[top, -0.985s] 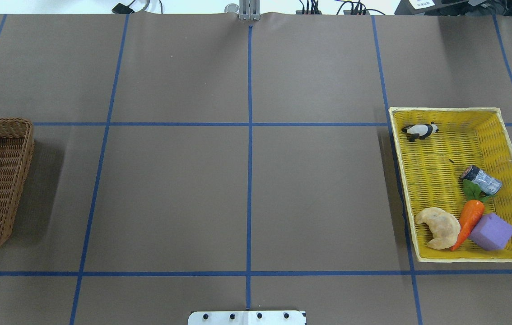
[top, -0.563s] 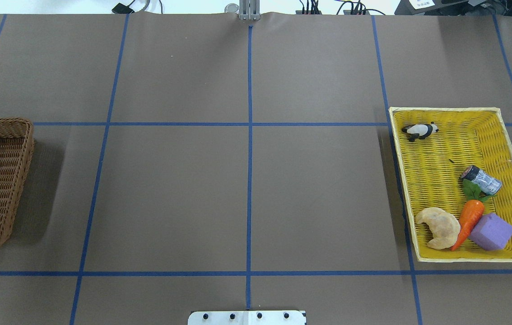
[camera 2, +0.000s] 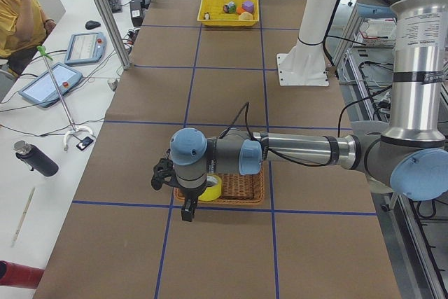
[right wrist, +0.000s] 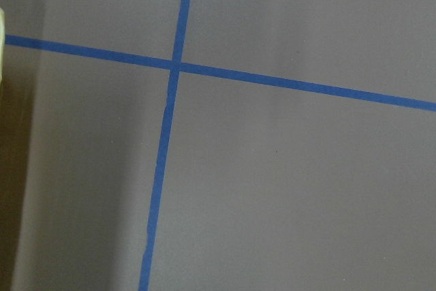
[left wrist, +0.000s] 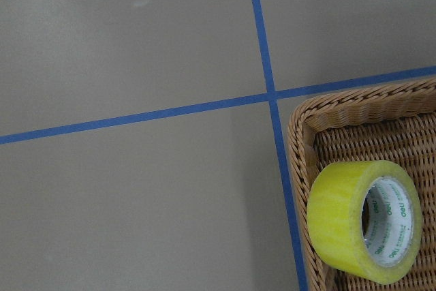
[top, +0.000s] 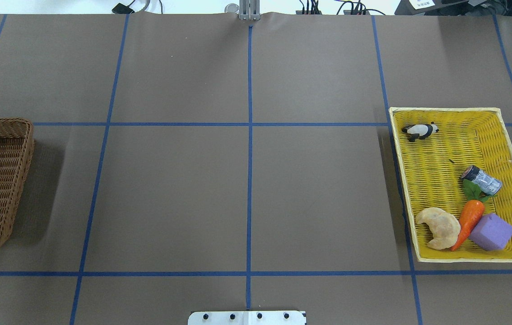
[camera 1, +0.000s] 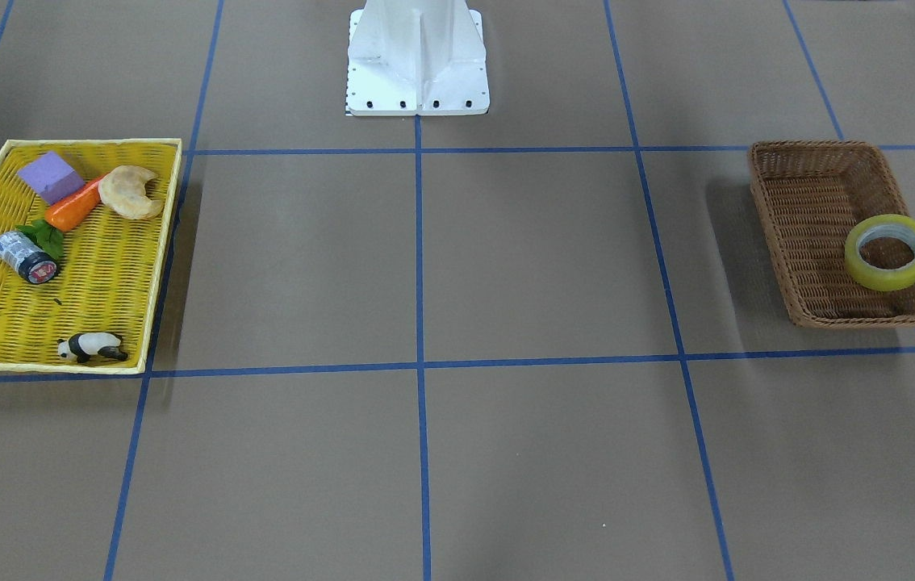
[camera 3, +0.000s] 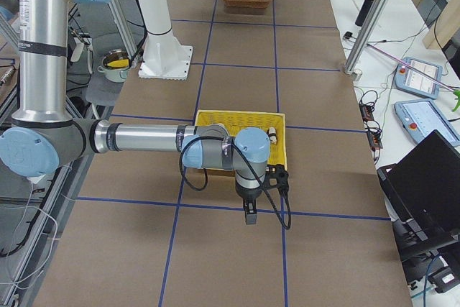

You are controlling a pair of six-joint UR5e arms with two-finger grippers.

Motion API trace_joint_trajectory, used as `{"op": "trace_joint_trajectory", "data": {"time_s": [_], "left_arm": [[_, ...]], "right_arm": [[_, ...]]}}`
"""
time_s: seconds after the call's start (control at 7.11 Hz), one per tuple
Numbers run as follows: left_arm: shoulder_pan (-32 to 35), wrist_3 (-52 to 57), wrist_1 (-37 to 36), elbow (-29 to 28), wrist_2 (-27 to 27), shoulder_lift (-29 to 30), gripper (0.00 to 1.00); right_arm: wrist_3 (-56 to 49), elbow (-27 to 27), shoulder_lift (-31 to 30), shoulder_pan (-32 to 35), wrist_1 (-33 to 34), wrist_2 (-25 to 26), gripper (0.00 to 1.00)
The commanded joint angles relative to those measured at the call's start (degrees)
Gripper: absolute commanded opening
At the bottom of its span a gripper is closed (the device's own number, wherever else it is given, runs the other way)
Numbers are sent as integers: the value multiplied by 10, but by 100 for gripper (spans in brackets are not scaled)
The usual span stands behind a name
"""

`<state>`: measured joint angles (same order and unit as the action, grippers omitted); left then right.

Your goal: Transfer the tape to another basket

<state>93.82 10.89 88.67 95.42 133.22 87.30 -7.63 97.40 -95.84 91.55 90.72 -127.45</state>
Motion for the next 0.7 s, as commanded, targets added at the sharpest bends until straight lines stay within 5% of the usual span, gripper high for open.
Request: {"op": "trace_joint_trajectory", "data": {"time_s": [0.0, 0.56], "left_arm": [[0, 2, 1, 6, -1, -7, 99], [0, 2, 1, 8, -5, -8, 99]], "right_arm": [[0, -1, 1, 0, 0, 0, 100], [2, -1, -1, 0, -17, -1, 100]]}}
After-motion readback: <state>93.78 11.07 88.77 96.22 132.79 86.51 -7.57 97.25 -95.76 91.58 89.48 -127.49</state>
